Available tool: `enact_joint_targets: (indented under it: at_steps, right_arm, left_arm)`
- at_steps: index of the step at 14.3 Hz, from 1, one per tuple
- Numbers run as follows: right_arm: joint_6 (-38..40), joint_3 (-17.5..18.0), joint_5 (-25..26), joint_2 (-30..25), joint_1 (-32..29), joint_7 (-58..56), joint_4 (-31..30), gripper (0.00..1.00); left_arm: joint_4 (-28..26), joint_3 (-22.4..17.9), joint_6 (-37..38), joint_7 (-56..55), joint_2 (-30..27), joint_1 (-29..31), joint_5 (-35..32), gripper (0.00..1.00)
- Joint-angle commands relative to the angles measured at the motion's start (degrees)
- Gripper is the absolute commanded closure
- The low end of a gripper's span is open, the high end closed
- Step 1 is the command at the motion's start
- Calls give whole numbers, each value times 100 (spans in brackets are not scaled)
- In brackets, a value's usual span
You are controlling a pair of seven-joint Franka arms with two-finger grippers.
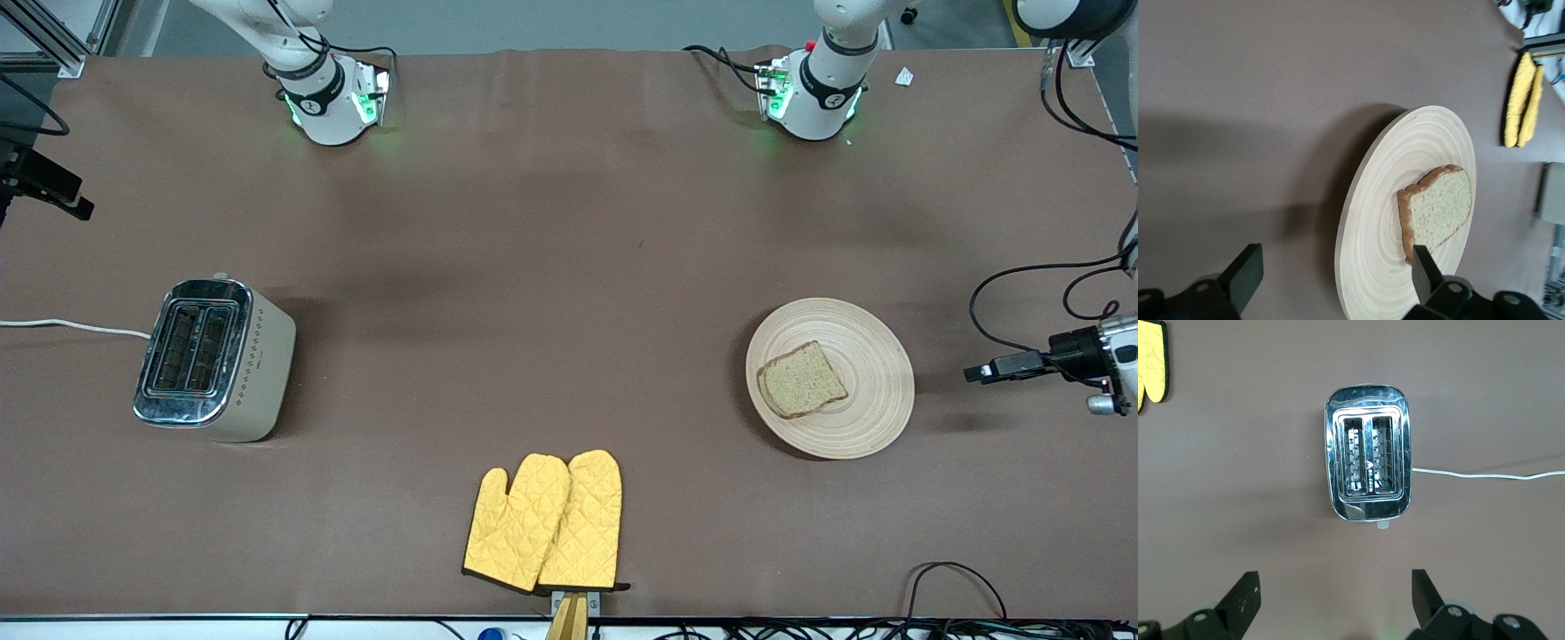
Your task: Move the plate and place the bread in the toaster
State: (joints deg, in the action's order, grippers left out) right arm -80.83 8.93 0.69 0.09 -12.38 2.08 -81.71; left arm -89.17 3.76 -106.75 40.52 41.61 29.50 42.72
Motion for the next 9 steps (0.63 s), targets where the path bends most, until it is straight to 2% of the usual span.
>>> enact_joint_targets:
  at_steps: [1,5,7,9]
  right_arm:
    - [32,47,-104,-36,-63,38,-38,0]
    - [50,38,-139,-18,-80,38,-47,0]
    - [50,38,-139,-18,-72,38,-47,0]
    - [41,47,-148,-18,-71,29,-47,0]
  left_arm:
    - [128,63,58,543,320,152,455,10]
    - [128,63,470,826,620,205,1123,23]
    - [119,63,498,931,682,205,1212,30]
    - [127,89,498,1036,778,197,1221,31]
